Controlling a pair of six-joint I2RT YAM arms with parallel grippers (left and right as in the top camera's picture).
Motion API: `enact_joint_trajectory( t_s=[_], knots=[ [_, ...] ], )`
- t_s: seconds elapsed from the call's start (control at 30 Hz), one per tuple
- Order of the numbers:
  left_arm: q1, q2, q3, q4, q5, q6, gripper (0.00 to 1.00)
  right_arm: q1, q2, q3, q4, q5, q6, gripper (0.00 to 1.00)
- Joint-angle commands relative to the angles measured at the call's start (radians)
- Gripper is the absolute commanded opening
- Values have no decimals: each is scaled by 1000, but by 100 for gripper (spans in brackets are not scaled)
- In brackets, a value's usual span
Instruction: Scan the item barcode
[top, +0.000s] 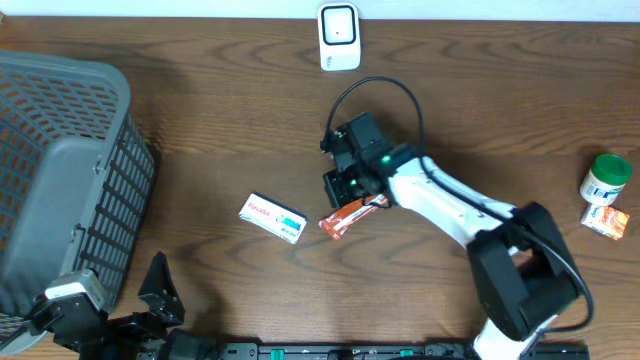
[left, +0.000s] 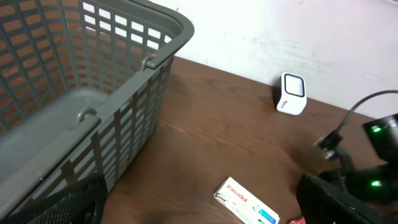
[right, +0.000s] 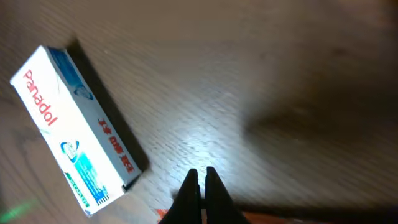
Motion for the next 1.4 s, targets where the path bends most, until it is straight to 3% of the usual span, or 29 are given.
enact_joint_trajectory(
  t_s=[0.0, 0.53, 0.77, 0.93, 1.23, 1.27, 1.33, 1.37],
  knots=[
    [0, 0, 0, 4, 5, -1, 97, 38, 21, -4, 11, 5, 25, 1],
    [0, 0, 0, 4, 5, -1, 97, 57, 21, -6, -164, 74, 16, 1],
    [0, 0, 0, 4, 5, -1, 97, 75, 20, -6, -430, 81, -106, 1],
    [0, 0, 0, 4, 5, -1, 98, 75, 10, -5, -541, 166, -114, 1],
    [0, 0, 0, 4, 5, -1, 97, 74, -211, 32, -543, 20, -114, 3],
    [0, 0, 0, 4, 5, -1, 97, 69, -265, 33, -543, 19, -108, 17],
    [0, 0, 0, 4, 5, -1, 97, 56, -347, 33, -547, 27, -83, 70],
    [0, 0, 0, 4, 5, -1, 97, 43, -387, 33, -553, 27, -63, 80]
  ],
)
